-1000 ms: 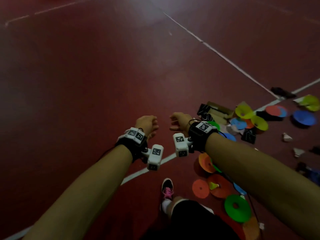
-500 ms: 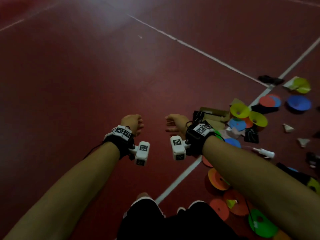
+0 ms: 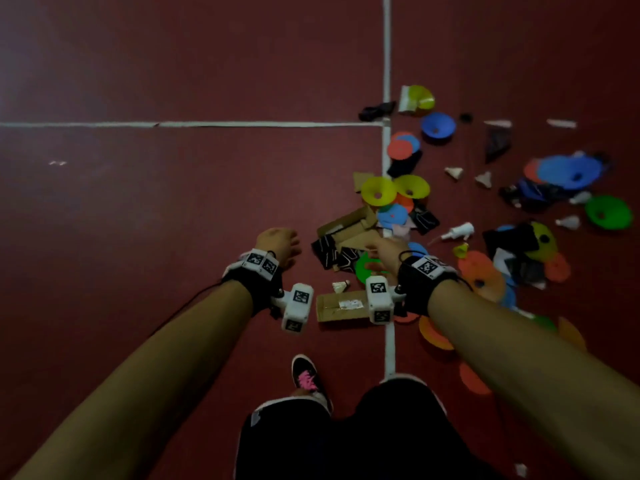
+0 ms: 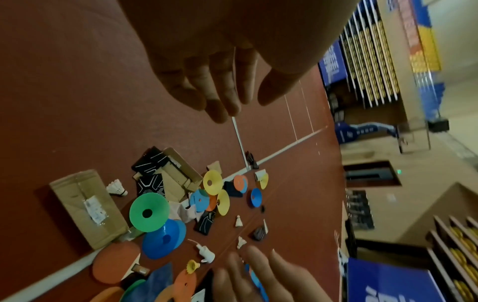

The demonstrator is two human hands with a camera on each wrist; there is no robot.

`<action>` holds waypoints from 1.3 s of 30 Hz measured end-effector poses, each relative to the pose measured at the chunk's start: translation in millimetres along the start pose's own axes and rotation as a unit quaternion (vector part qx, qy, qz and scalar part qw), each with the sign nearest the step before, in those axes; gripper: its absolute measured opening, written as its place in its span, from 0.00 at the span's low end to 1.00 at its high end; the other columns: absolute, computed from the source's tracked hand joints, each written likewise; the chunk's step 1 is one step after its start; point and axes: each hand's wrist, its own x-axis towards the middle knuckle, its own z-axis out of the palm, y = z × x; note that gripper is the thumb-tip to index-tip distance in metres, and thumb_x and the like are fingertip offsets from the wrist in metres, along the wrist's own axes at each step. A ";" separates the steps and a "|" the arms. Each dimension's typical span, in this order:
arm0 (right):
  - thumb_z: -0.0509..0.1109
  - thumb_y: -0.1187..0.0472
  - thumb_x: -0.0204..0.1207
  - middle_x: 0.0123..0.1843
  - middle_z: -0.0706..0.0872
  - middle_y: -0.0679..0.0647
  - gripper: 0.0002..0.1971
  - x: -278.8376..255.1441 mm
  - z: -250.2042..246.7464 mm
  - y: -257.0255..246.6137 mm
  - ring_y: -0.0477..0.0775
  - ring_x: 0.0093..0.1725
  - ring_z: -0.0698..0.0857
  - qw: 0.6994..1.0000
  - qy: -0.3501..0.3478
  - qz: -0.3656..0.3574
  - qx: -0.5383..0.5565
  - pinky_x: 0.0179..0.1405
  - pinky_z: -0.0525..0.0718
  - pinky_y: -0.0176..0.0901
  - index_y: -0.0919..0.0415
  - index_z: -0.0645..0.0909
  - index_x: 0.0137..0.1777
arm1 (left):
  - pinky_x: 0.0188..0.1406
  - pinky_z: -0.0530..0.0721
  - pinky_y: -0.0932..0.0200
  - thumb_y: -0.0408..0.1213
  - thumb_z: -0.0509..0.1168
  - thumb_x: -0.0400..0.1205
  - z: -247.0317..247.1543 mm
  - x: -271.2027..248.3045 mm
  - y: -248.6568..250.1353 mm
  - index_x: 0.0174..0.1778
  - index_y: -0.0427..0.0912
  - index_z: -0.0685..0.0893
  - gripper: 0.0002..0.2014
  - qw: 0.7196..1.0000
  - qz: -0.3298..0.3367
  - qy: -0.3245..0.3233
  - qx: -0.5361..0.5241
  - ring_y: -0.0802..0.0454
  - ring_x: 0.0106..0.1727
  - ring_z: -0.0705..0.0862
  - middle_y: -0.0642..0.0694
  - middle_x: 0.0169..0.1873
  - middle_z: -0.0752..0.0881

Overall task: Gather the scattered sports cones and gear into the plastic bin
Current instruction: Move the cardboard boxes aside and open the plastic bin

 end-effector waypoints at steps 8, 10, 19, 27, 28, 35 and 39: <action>0.69 0.59 0.80 0.66 0.78 0.64 0.26 45.2 -15.5 -4.3 0.59 0.47 0.83 0.973 0.128 0.084 0.174 0.41 0.85 0.51 0.66 0.70 0.76 | 0.23 0.67 0.64 0.30 0.55 0.86 58.2 60.0 60.4 0.38 0.43 0.73 0.11 0.994 0.013 -0.073 0.086 0.51 0.28 0.73 0.45 0.30 0.75; 0.68 0.58 0.80 0.57 0.80 0.61 0.24 60.1 -14.9 -8.5 0.59 0.47 0.82 0.968 0.134 0.095 0.190 0.40 0.83 0.51 0.65 0.72 0.74 | 0.19 0.67 0.67 0.30 0.57 0.86 65.8 73.4 60.6 0.44 0.42 0.75 0.06 0.993 0.023 -0.058 0.104 0.50 0.28 0.74 0.44 0.30 0.76; 0.68 0.60 0.80 0.46 0.80 0.58 0.13 104.6 -0.3 -41.0 0.59 0.45 0.85 0.954 0.147 0.112 0.237 0.48 0.86 0.51 0.66 0.79 0.61 | 0.20 0.66 0.65 0.34 0.51 0.88 101.5 143.3 106.4 0.39 0.41 0.73 0.12 0.975 -0.049 -0.136 0.168 0.52 0.27 0.68 0.45 0.31 0.72; 0.71 0.54 0.73 0.35 0.77 0.53 0.09 177.6 31.2 -32.2 0.54 0.35 0.77 0.883 0.299 0.138 0.335 0.35 0.78 0.48 0.57 0.76 0.37 | 0.35 0.73 0.58 0.37 0.54 0.89 150.3 260.3 130.6 0.73 0.35 0.74 0.18 0.896 -0.010 -0.269 0.354 0.45 0.41 0.82 0.42 0.44 0.83; 0.71 0.52 0.73 0.37 0.79 0.54 0.10 183.6 44.8 -23.9 0.55 0.36 0.77 0.873 0.319 0.161 0.333 0.37 0.79 0.49 0.56 0.77 0.38 | 0.39 0.76 0.57 0.37 0.54 0.89 149.9 274.4 126.6 0.73 0.34 0.75 0.18 0.886 -0.015 -0.277 0.371 0.42 0.50 0.84 0.39 0.51 0.84; 0.70 0.50 0.76 0.59 0.86 0.63 0.23 236.4 153.1 62.5 0.61 0.52 0.84 0.818 0.304 0.275 0.404 0.57 0.85 0.55 0.67 0.81 0.64 | 0.37 0.77 0.58 0.39 0.56 0.87 149.7 341.1 82.1 0.63 0.42 0.80 0.13 0.828 -0.065 -0.320 0.457 0.52 0.44 0.84 0.43 0.57 0.85; 0.71 0.48 0.75 0.68 0.79 0.61 0.30 288.9 167.5 102.3 0.64 0.65 0.80 0.786 0.365 0.295 0.402 0.62 0.78 0.53 0.64 0.70 0.73 | 0.40 0.79 0.56 0.37 0.58 0.85 156.3 379.1 32.7 0.58 0.43 0.80 0.09 0.830 -0.074 -0.331 0.442 0.51 0.46 0.86 0.45 0.56 0.85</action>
